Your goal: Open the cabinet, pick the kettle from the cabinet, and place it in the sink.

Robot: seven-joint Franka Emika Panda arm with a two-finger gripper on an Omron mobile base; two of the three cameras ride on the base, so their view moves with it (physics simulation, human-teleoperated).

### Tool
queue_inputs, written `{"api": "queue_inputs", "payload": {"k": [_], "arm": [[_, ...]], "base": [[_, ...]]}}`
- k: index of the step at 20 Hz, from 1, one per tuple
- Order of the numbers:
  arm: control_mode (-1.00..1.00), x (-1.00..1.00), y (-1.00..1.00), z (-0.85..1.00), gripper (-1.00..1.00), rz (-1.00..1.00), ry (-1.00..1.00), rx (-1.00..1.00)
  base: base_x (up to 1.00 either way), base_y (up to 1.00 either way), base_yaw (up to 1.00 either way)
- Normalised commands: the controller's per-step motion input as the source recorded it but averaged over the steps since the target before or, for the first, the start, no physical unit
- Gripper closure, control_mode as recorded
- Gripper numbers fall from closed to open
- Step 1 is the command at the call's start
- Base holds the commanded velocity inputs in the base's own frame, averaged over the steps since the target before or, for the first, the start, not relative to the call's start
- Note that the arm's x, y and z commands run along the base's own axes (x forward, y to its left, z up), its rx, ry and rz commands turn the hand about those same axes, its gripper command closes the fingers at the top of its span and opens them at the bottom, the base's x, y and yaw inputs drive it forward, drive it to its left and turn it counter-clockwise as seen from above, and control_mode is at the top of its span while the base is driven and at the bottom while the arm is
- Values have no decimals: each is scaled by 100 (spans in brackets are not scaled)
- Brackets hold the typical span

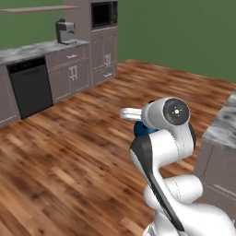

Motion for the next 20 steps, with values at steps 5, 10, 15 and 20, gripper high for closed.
{"api": "queue_inputs", "payload": {"k": [5, 10, 15, 20], "arm": [[100, 0, 0, 0, 100, 0, 0, 0], [100, 0, 0, 0, 100, 0, 0, 0], [100, 0, 0, 0, 100, 0, 0, 0], [100, 0, 0, 0, 100, 0, 0, 0]], "base": [[73, 0, 19], [75, 3, 17], [75, 5, 17], [75, 6, 17]]}}
